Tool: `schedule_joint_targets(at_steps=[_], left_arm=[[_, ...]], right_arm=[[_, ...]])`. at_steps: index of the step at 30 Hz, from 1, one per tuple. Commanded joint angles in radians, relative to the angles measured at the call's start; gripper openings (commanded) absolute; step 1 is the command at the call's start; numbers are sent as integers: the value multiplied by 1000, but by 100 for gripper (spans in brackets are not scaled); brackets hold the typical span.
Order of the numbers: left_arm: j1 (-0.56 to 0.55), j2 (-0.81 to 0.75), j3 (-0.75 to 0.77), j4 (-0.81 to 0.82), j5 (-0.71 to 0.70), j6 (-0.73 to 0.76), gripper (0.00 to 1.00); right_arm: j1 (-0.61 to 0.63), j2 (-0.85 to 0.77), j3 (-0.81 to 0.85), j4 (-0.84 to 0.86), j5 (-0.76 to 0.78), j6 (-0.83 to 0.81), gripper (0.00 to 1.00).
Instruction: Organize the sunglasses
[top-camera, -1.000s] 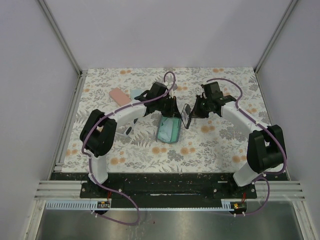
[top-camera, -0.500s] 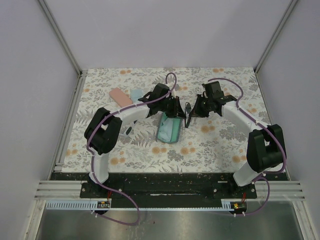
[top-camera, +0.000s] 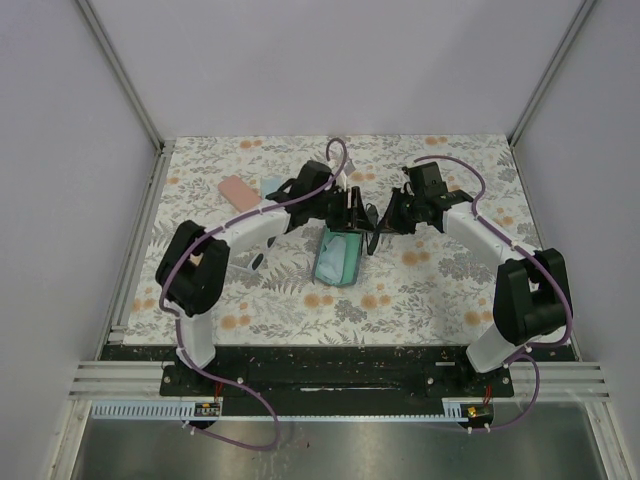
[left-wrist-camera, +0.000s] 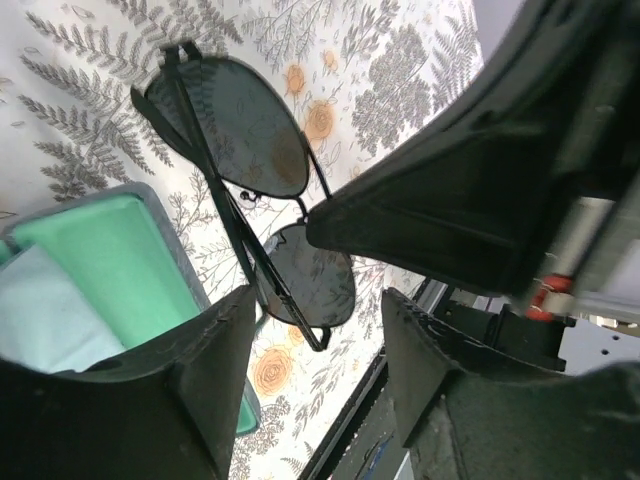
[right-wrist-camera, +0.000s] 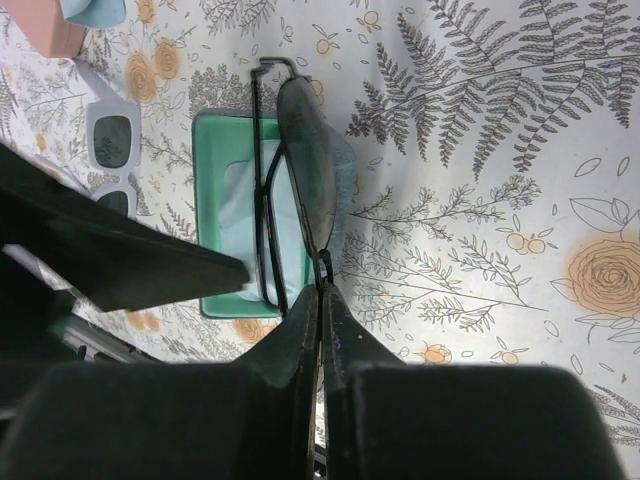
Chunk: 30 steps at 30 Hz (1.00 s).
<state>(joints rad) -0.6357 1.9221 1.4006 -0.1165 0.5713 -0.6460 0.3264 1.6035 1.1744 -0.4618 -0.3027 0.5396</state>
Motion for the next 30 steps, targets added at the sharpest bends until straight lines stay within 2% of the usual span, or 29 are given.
schedule_joint_targets(at_steps=[1,6,10,14,19,30], left_arm=[[48,-144,-2,-31,6,54,59],[90,-219,-67,-57,-2,68,60],[140,-278,-129,-75,-39,89,58],[175,-299,-195,-89,-83,109,57],[188,-311,-294,-22,-128,98,56],[189,-273,-347,32,-160,80,52]], right_arm=[[3,3,22,18,-21,5,0],[5,15,30,20,-24,11,0],[3,-3,27,52,-93,20,0],[3,-22,-34,175,-214,81,0],[7,-28,-143,391,-325,213,0],[71,-45,-292,649,-305,344,0]])
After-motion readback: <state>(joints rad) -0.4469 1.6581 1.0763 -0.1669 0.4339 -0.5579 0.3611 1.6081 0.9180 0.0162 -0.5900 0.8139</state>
